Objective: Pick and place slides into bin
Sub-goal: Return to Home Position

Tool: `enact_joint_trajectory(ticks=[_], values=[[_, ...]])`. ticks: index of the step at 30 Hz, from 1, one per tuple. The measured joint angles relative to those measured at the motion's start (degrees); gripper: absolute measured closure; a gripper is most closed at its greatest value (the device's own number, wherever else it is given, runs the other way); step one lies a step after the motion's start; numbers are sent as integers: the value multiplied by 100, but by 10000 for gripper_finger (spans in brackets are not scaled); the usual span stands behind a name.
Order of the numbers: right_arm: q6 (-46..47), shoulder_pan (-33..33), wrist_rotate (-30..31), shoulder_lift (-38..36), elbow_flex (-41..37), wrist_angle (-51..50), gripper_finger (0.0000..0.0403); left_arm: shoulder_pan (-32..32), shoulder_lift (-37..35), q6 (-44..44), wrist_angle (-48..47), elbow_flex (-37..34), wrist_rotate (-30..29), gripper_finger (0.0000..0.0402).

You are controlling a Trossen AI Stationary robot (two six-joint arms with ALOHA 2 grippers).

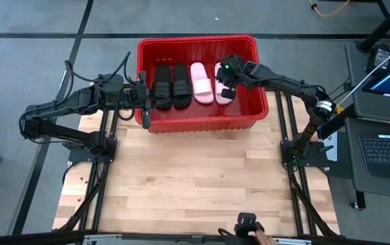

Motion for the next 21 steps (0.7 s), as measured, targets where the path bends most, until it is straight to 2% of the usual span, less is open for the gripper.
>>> enact_joint_trajectory(ticks=[5, 10, 13, 16, 21], values=[[194, 295, -3, 0, 888, -829, 389, 2, 0, 4, 2, 0, -4, 399], [728, 615, -4, 2, 1573, -1253, 398, -2, 0, 26, 4, 1, -37, 400], [919, 857, -2, 2, 1769, -1407, 399, -2, -2, 411, -60, 0, 51, 400], [1368, 1204, -7, -63, 1784, -1460, 400, -4, -62, 679, -201, -48, 157, 400], [2074, 1950, -5, -376, 1550, -1309, 401, -4, -447, 380, -33, -511, 107, 401]])
